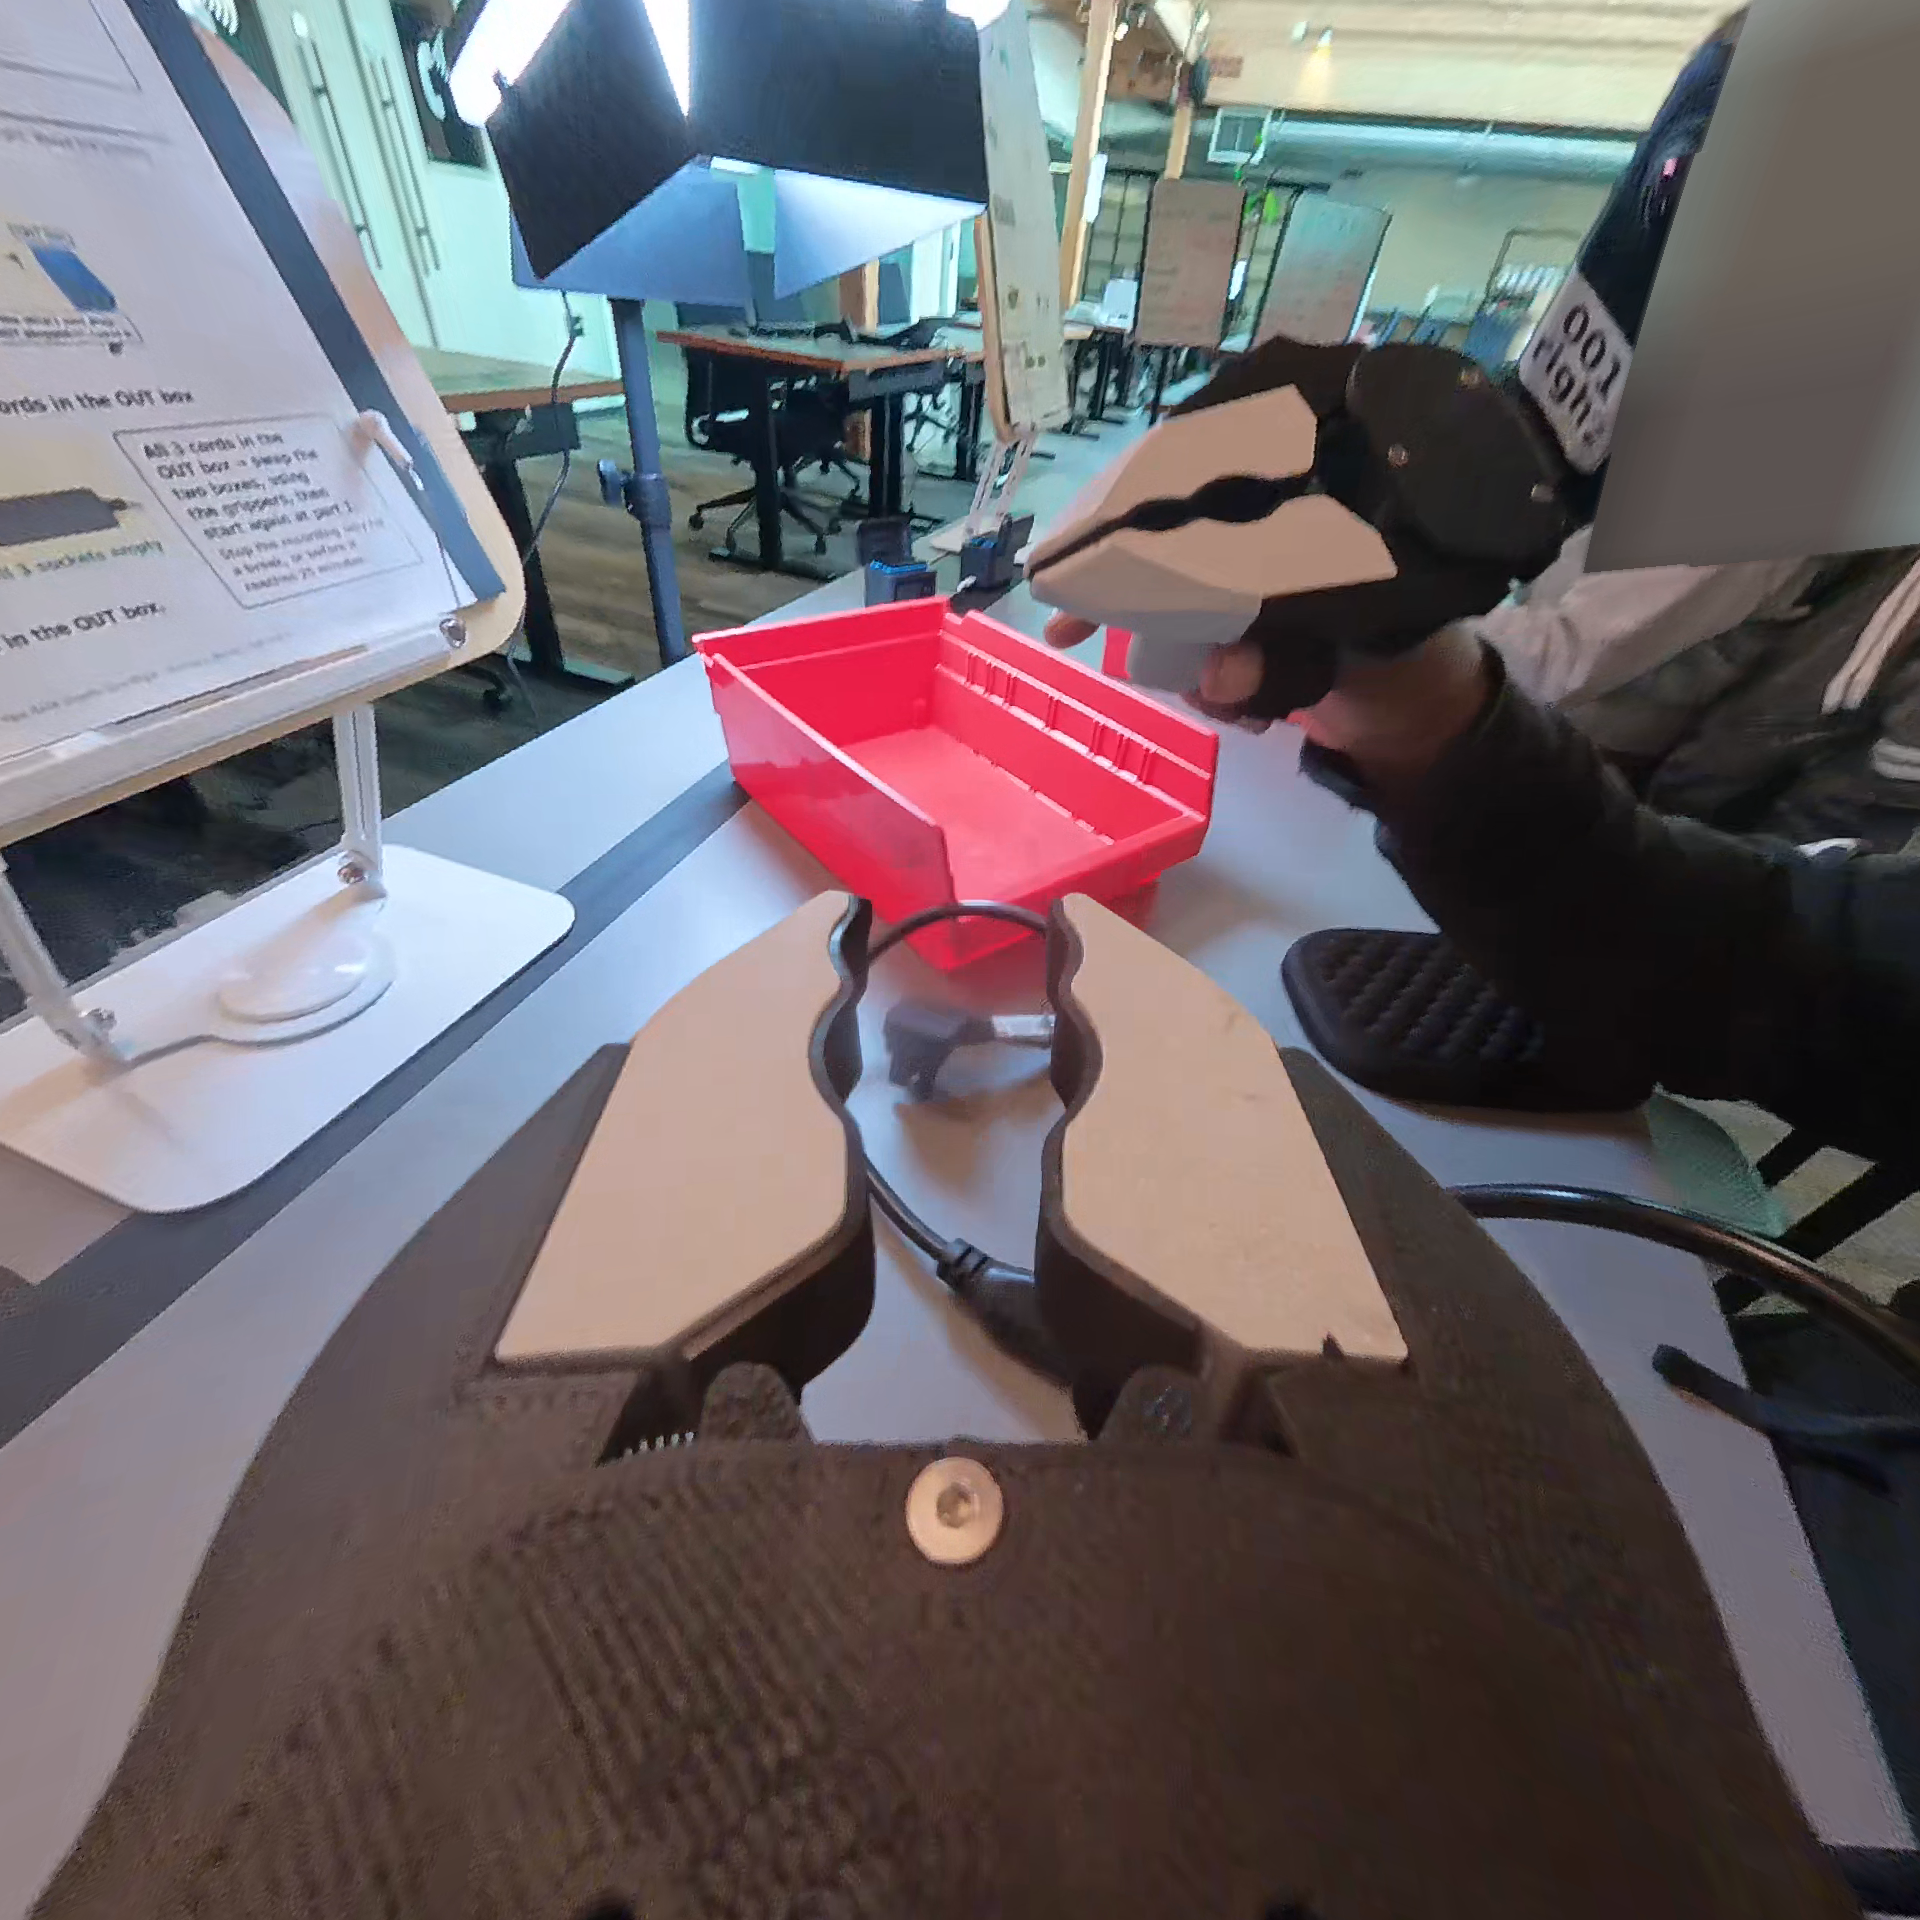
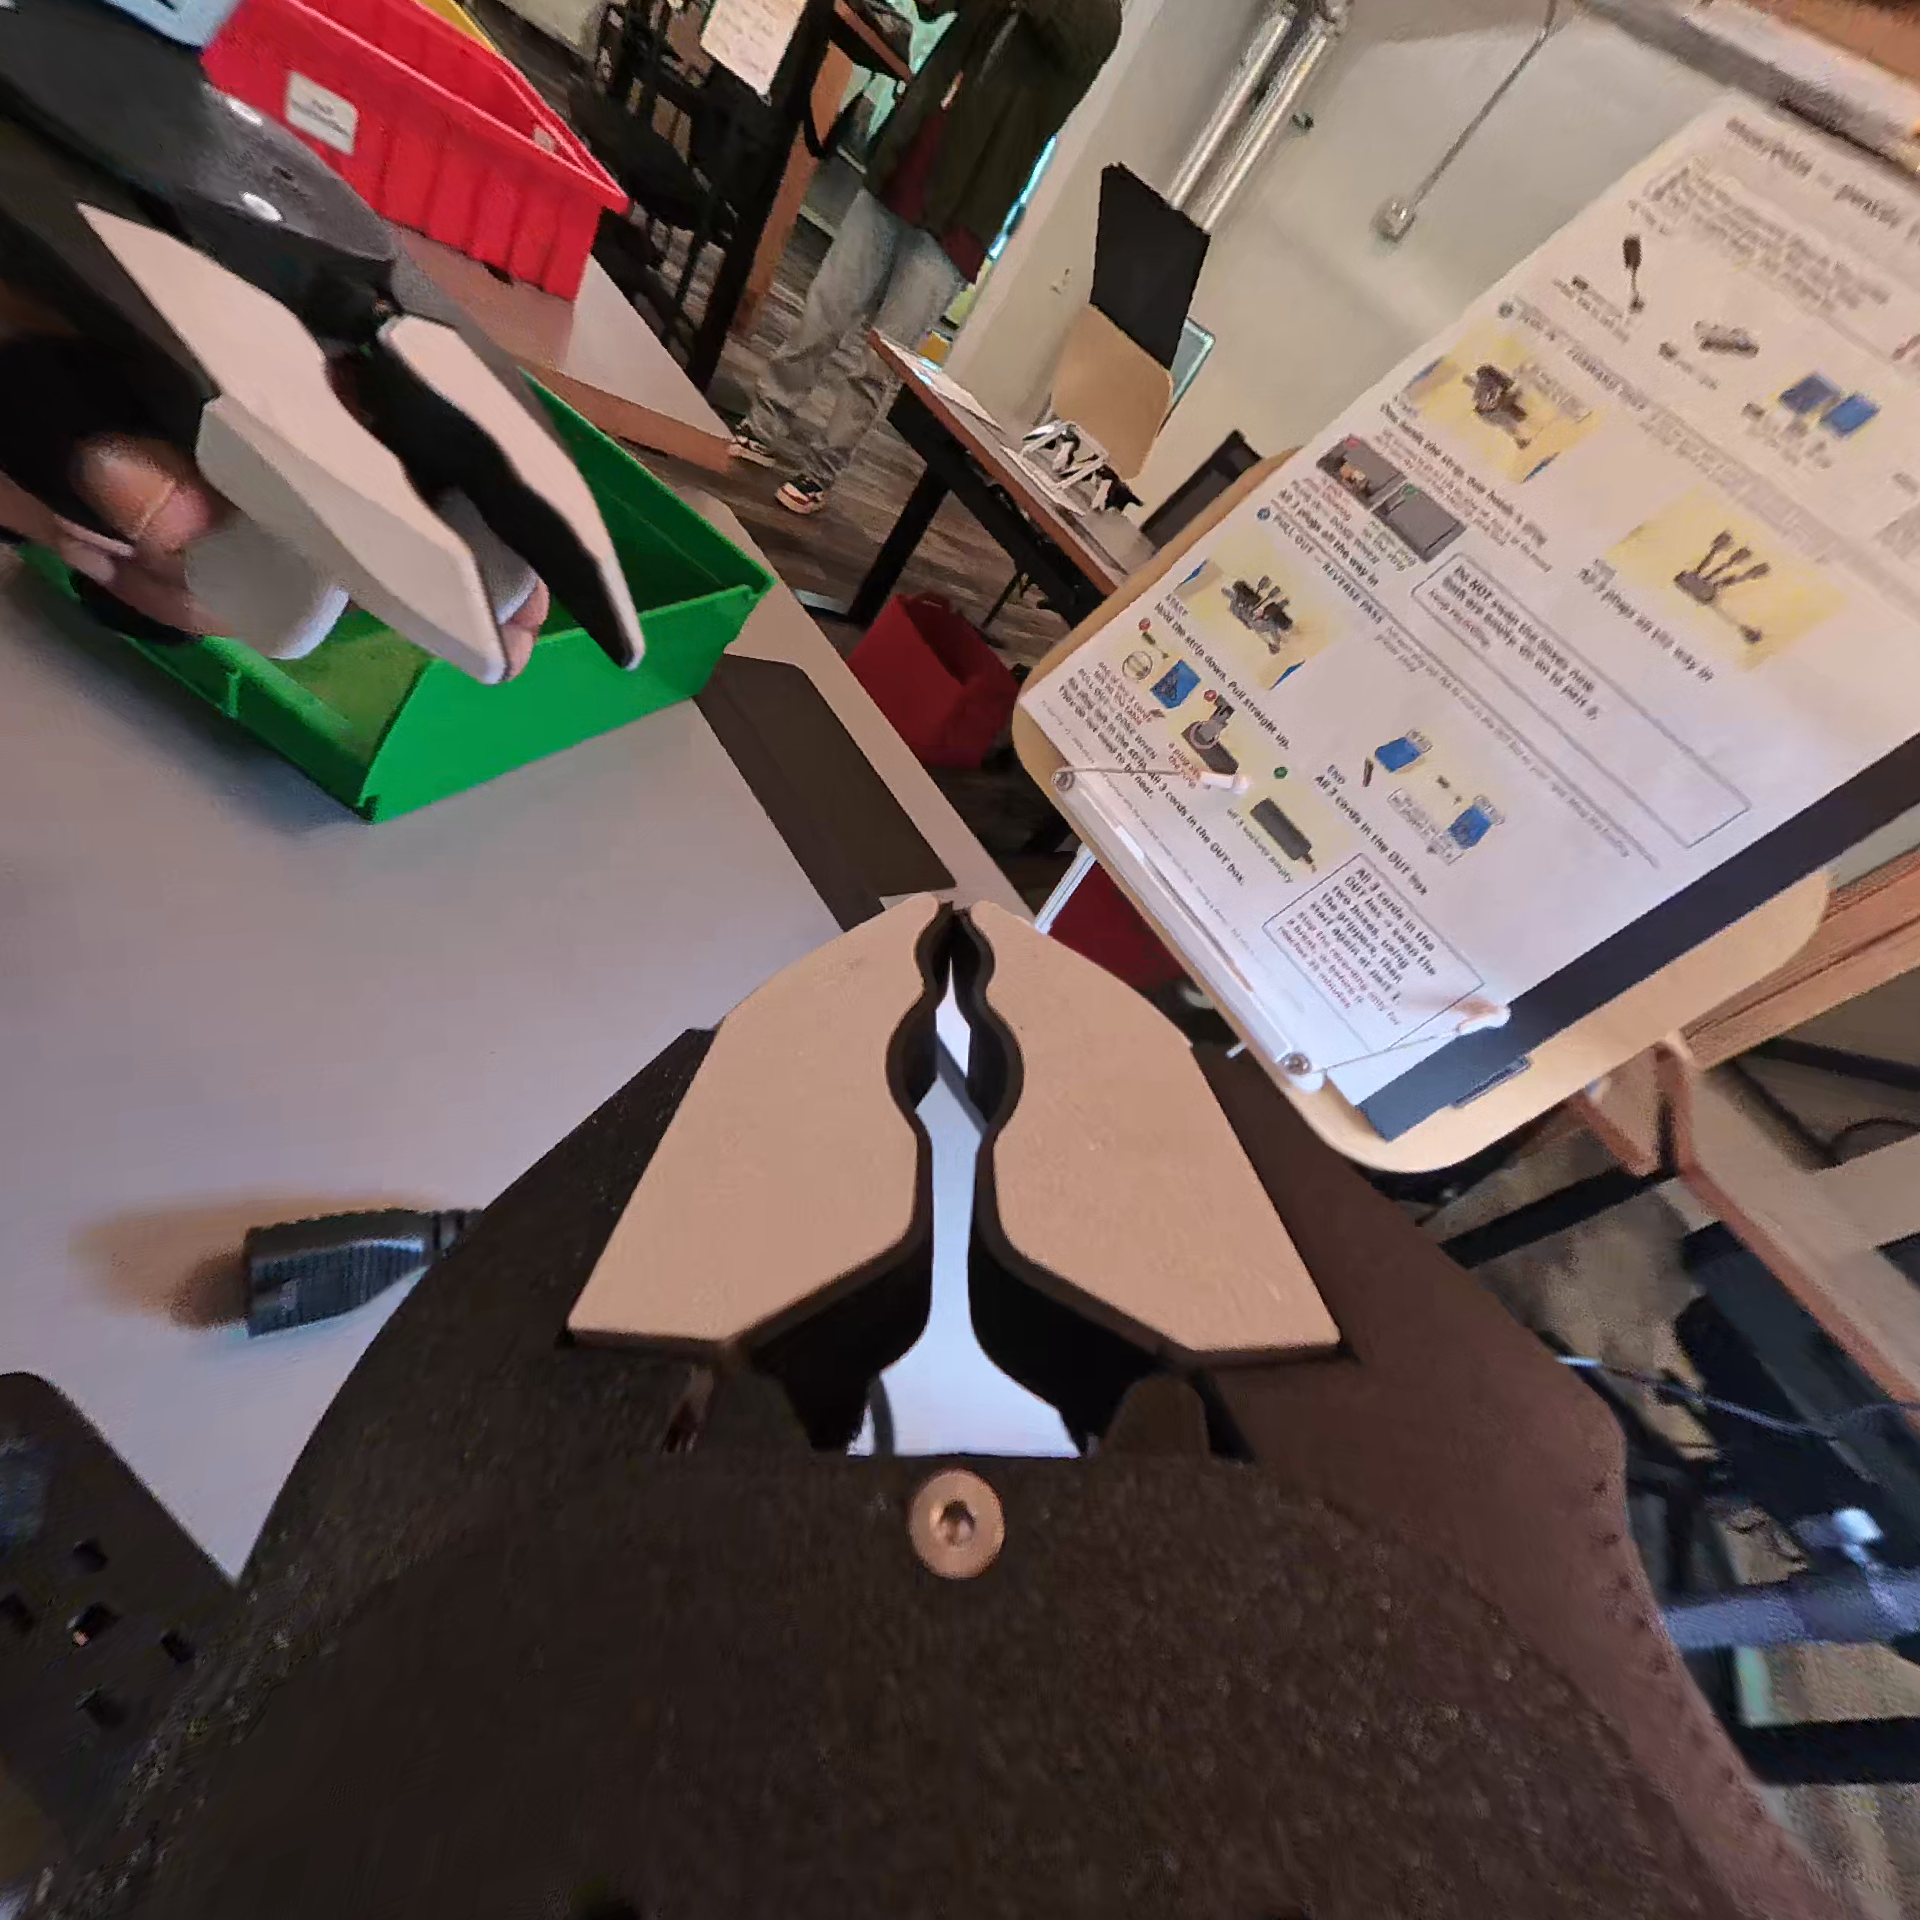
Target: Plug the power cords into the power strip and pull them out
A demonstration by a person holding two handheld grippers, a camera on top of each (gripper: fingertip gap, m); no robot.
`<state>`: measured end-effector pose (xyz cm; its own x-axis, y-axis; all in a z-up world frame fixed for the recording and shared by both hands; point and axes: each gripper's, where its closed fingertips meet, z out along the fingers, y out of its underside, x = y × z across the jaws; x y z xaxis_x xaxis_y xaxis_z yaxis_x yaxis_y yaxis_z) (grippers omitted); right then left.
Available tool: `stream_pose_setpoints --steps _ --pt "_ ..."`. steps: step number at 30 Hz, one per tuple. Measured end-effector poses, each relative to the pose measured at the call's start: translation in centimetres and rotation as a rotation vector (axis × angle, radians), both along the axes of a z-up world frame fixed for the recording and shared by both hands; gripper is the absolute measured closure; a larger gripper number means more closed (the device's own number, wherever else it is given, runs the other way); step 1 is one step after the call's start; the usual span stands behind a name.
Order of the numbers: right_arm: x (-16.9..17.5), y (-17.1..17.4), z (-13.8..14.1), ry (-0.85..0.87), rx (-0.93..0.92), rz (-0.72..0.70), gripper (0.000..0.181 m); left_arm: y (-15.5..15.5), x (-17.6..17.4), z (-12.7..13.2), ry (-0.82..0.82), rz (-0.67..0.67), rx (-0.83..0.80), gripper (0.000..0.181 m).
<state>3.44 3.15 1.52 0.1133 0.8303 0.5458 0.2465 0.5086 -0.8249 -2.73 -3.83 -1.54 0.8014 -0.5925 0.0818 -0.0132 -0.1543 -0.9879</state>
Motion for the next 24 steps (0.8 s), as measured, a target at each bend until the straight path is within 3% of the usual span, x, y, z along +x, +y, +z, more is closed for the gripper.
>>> stream_pose_setpoints --steps 4,8,11,13,21,24 --pt "1.1 3.1 -2.5 -0.117 -0.125 -0.023 0.180 0.1 -0.3 -0.5 0.051 0.030 -0.020 0.149" --pt "2.2 4.0 -8.7 -0.436 -0.420 0.031 0.161 0.2 -0.8 -1.0 0.106 0.060 -0.037 0.150" --pt "3.2 3.8 -14.0 -0.689 -0.448 -0.013 0.157 0.4 -1.0 -1.9 0.136 0.071 -0.082 0.151" --pt "3.7 3.4 -16.0 -0.773 -0.394 -0.053 0.155 0.6 -0.9 -3.6 0.156 0.077 -0.158 0.151" --pt "2.6 1.1 -16.0 -0.637 -0.419 0.009 0.155 2.7 3.6 -16.2 0.213 0.047 -0.608 0.131" --pt "2.5 1.3 -15.2 -0.609 -0.414 0.010 0.156 3.5 3.9 -19.5 0.290 0.087 -0.702 0.128"
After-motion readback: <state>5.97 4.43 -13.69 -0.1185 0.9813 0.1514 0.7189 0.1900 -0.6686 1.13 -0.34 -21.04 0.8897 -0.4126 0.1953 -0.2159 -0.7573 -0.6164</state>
